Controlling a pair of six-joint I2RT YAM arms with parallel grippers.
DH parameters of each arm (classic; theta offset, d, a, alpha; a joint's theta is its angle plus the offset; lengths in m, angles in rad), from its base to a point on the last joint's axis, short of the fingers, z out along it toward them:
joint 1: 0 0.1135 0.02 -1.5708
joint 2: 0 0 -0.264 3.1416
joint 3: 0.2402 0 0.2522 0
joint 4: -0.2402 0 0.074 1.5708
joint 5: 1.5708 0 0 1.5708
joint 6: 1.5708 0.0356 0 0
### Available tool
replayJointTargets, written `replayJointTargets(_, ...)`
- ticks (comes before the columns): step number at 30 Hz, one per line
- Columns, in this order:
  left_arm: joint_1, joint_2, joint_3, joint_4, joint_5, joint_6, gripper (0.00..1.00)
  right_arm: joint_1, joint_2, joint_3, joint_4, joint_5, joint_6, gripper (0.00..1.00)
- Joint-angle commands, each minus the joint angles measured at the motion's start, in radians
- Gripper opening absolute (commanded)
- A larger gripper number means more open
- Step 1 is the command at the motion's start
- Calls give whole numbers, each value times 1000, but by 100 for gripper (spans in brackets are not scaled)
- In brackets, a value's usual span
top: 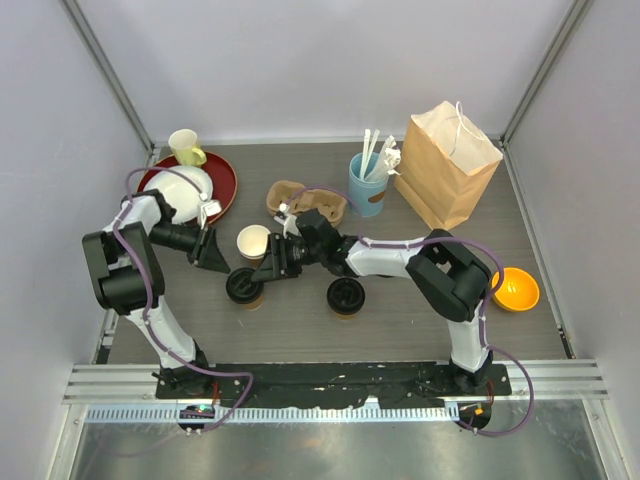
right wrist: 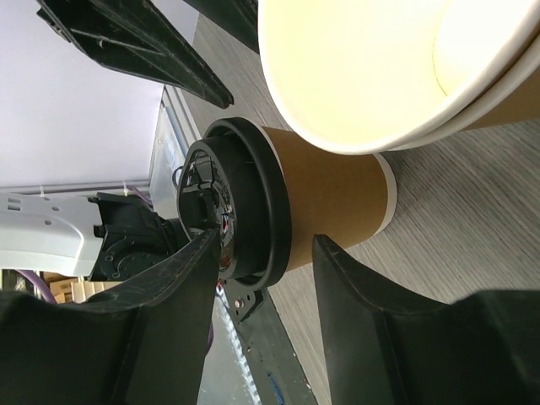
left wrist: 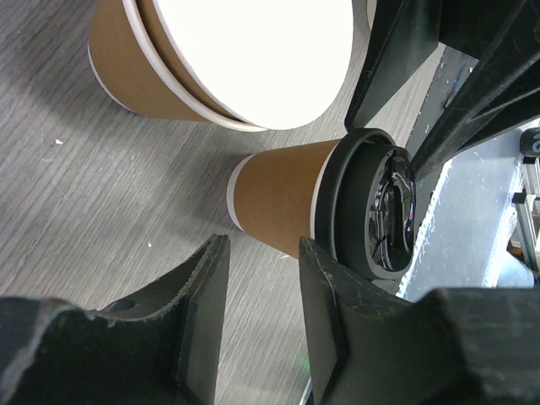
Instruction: Pack the takeout coffee
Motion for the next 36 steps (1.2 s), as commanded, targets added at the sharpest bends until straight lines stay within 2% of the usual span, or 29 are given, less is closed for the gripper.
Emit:
replayJointTargets(1,-2,-67,7,-326,28,12,44,3,-5,40,41,13,0,52)
replayJointTargets(8,-4,-120,-30,-326,-1,35,53,6,-35,39,20,47,-7,48)
replayJointTargets(12,-5,-128,-39,-326,-14,35,52,6,-44,39,14,56,-12,47)
replayJointTargets(17,-27,-104,-53,-326,-46,28,47,6,-33,36,26,53,-4,47)
replayJointTargets(25,-71,-113,-53,-326,-43,20,46,8,-33,36,26,62,-6,46)
replayJointTargets(30,-70,-119,-31,-326,12,-11,47,9,-53,31,11,79,-23,41)
replayJointTargets(36,-82,-131,-59,-326,-32,9,46,9,-78,17,-3,102,-36,41)
